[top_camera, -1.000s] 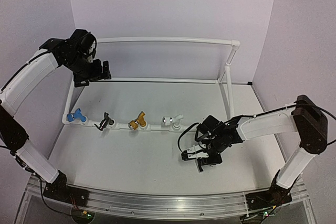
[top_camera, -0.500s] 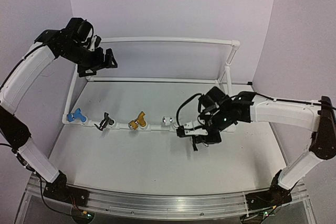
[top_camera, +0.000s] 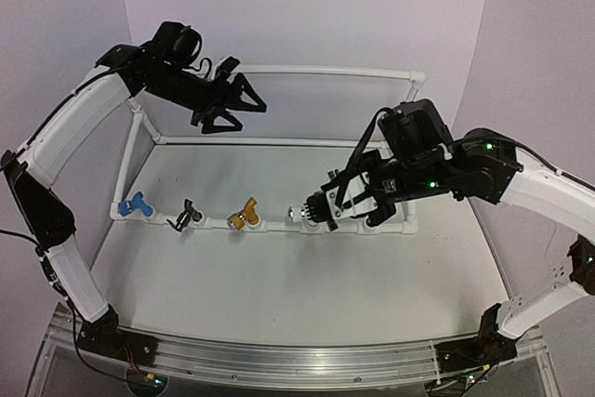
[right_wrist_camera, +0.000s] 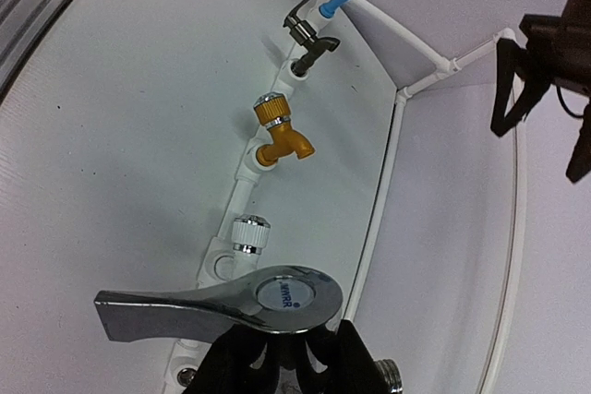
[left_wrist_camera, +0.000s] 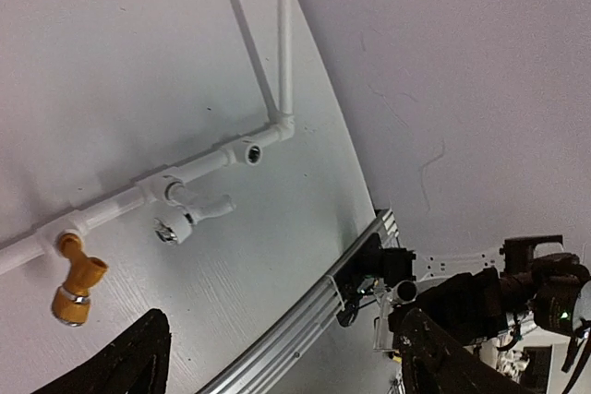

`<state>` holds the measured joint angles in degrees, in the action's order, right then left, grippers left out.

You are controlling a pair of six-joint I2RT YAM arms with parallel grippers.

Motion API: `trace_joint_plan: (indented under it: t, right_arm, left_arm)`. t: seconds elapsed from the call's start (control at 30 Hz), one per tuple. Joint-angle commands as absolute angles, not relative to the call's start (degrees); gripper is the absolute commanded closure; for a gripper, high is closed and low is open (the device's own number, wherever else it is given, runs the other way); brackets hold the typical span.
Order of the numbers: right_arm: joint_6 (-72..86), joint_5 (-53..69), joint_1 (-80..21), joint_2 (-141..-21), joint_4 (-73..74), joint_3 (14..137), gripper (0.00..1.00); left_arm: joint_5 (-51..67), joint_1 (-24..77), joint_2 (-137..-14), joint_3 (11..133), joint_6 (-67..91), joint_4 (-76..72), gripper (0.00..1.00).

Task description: Install the water faucets

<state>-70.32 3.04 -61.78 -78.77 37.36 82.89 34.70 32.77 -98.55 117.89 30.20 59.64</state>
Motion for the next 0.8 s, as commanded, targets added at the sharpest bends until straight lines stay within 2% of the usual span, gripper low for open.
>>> trace_joint_plan:
  t: [0.0, 0.37, 0.6, 0.77]
  right_arm:
    - [-74.69, -2.21, -64.18, -78.53, 33.41, 85.18, 0.94]
    - [-77.90, -10.21, -68.46, -77.78, 24.69, 81.92, 0.97]
    - [-78.39, -10.54, -68.72, -76.99, 24.61, 81.09, 0.97]
    - [-78.39, -9.88, -68.90, -75.74, 24.78, 79.65, 0.98]
  left_arm:
    - [38.58, 39.44, -100.58, 116.83, 32.78, 54.92, 0.19]
    - [39.47, 48.28, -105.54, 118.69, 32.85, 51.74, 0.29]
    - [40.17, 49.65, -104.49, 116.34, 32.77, 48.11, 0.39]
    - [38.79, 49.64, -102.22, 115.60, 34.08, 45.59, 0.40]
